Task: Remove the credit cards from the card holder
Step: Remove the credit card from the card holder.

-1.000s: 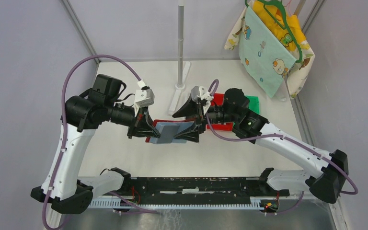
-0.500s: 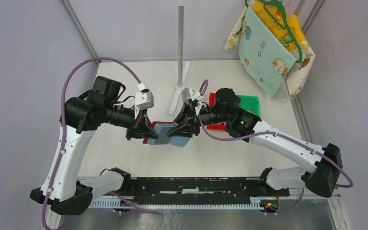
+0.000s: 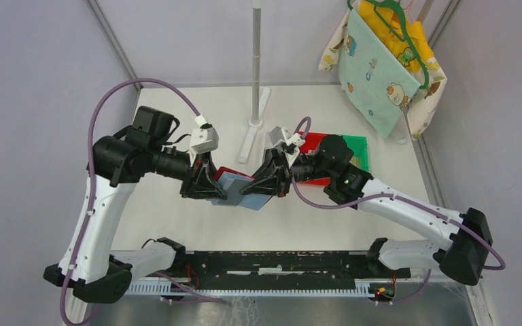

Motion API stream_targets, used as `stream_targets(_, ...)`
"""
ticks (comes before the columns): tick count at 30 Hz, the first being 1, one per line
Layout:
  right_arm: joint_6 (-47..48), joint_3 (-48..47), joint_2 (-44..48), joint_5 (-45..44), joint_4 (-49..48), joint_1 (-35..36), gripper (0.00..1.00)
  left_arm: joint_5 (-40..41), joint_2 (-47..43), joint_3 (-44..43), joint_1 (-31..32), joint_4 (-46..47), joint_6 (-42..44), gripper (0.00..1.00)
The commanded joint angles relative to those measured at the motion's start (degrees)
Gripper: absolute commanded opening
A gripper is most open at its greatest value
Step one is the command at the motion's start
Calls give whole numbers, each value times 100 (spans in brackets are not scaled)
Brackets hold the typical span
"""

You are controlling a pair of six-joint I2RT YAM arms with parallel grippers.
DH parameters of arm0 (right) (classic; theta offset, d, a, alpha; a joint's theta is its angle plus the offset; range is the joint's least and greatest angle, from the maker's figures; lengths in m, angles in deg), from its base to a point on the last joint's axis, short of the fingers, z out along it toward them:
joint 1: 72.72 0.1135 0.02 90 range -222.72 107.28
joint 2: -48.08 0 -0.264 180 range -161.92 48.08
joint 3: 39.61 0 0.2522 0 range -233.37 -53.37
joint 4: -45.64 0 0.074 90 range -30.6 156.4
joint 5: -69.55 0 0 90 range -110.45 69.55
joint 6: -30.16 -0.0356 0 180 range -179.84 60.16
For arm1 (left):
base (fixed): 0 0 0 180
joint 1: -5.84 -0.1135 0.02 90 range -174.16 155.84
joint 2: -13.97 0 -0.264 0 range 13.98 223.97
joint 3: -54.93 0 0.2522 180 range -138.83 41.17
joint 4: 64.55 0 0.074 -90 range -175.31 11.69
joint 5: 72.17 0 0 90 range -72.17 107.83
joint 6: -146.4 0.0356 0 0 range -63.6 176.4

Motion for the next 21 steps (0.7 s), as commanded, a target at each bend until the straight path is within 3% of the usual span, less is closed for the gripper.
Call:
stream_targets(1, -253, 64, 258, 232, -891, 35, 0, -397, 32, -306, 11, 138, -6, 35)
stream_targets(4, -331, 121, 267, 321, -1009, 36, 0, -450, 60, -378, 9, 138, -31, 34)
stream_targets(7, -344, 91, 259, 278, -924, 38, 0, -471, 57, -385, 7, 138, -32, 16)
stream_targets(9, -245, -21, 245, 161, -598, 22, 25, -412, 71, -409, 10, 150, -37, 3)
stream_targets(12, -149, -59, 236, 101, -161, -30, 39, -247, 90, -454, 15, 183, -58, 2)
stream_targets(21, -266, 485, 616, -31, -34, -283, 54, 255, -61, -466, 7, 513, -202, 2)
